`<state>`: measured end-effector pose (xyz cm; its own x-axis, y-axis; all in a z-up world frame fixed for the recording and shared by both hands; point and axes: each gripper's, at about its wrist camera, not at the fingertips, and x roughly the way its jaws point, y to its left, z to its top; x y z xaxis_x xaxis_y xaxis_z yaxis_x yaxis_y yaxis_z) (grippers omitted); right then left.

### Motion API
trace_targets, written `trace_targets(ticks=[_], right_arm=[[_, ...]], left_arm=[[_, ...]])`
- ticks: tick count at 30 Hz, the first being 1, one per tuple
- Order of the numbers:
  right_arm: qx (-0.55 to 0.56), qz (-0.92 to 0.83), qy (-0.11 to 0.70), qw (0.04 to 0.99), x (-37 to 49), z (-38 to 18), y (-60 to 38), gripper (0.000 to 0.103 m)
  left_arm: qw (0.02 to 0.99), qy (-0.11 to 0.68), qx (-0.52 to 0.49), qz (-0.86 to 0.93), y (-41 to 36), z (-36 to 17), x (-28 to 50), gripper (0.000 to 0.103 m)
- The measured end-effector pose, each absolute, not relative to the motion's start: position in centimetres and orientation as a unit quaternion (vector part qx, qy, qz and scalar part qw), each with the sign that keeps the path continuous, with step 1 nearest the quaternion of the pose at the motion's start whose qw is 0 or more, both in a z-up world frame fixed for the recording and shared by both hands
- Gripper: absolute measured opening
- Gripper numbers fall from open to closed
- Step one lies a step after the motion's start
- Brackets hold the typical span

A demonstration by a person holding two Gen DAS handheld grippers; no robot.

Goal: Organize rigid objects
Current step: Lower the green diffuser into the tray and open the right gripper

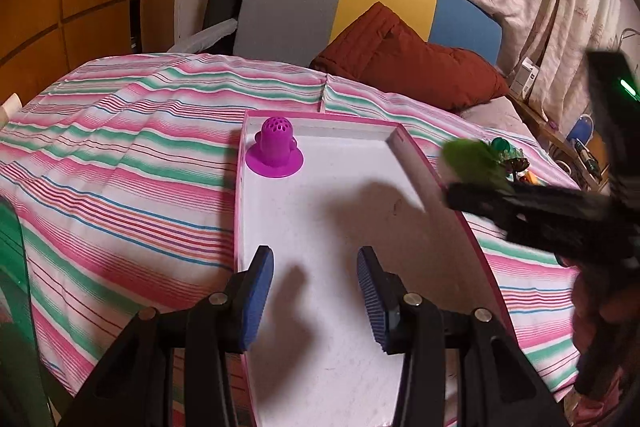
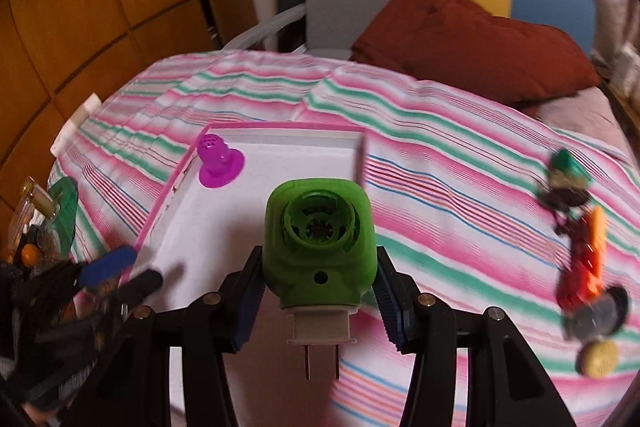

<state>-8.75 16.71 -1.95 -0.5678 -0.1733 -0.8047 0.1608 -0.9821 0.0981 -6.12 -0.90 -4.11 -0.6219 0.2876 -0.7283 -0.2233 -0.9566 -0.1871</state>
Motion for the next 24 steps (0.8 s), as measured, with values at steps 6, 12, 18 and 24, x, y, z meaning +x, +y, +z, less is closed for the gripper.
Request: trace_targets(ticks=[6, 12, 18, 24], right_arm=[[0.478, -0.871, 0.031, 0.106, -13.6, -3.5, 13.3, 0.052], [0.497, -0.863, 0.053, 0.082, -17.3, -5.3, 12.4, 0.052], [0.500, -0.861, 0.048, 0.080, -19.1, -6.4, 11.9, 0.052], [0.503, -0.859, 0.035, 0.090, -19.1, -6.4, 12.1, 0.059]], left_arm=[[0.144, -0.040, -0.417, 0.897, -0.9, -4.4, -5.9, 0.043], [0.140, -0.046, -0.425, 0.893, -1.5, -5.0, -5.7, 0.043], [0.139, -0.055, -0.432, 0.890, -1.8, -5.4, -5.7, 0.043], [0.138, -0.053, -0.427, 0.892, -1.7, -5.2, -5.4, 0.043]])
